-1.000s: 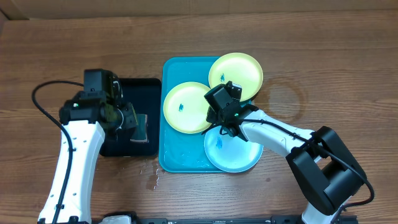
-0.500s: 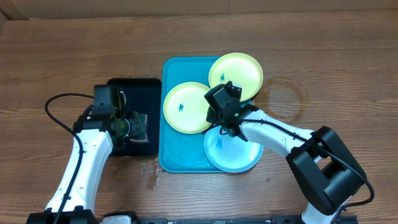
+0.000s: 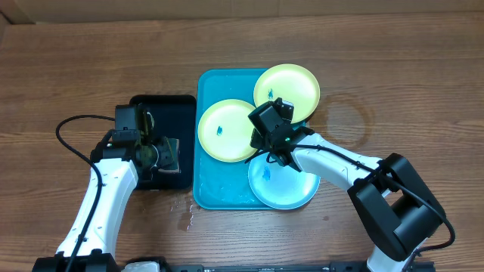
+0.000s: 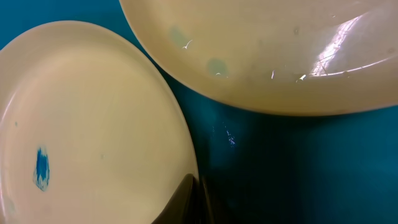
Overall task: Clean dirty plates on tray and stack at the side
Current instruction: 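Close the left gripper on the sponge's orange edge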
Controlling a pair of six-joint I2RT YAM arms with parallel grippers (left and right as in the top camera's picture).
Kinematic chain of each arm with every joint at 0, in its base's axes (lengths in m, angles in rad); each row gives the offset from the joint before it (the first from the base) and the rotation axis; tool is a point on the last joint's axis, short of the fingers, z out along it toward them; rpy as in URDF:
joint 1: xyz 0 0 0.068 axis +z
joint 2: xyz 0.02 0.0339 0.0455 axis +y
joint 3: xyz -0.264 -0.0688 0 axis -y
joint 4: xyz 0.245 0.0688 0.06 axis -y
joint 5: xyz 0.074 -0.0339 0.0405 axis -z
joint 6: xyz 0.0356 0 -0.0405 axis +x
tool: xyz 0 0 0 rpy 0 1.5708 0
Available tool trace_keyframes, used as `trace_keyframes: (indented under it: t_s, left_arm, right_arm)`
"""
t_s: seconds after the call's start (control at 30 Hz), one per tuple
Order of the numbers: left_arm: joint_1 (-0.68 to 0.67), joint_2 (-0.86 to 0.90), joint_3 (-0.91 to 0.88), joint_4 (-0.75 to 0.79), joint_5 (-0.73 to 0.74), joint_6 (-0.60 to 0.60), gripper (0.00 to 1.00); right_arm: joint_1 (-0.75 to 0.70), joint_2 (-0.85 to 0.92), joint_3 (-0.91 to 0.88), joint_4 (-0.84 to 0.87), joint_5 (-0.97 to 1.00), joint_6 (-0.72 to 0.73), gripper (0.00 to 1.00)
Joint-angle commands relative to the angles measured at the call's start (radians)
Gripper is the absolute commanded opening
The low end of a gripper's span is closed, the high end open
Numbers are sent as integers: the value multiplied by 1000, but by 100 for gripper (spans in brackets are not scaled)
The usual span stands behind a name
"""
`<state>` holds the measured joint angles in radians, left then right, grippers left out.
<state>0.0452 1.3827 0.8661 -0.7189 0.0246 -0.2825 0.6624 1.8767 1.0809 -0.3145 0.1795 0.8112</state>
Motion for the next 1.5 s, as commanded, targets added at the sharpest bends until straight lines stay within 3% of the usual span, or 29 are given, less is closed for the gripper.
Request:
trace_keyframes:
  t_s: [0.0, 0.4, 0.7, 1.1, 1.47]
  left_arm:
    - [-6, 3, -14, 2, -6, -10, 45]
    - [-6, 3, -14, 14, -10, -10, 46]
    - [-6, 3, -14, 16, -25, -2, 54]
    - [-6, 3, -6, 27, -36, 27, 50]
    - [-6, 94, 163, -140, -34, 28, 48]
  right_arm:
    - [-2, 3, 15, 5, 0, 0, 6]
    - [-2, 3, 15, -5, 0, 0, 6]
    - [-2, 3, 14, -5, 0, 0, 6]
    - [-2, 3, 14, -5, 0, 0, 6]
    - [-2, 3, 14, -5, 0, -1, 6]
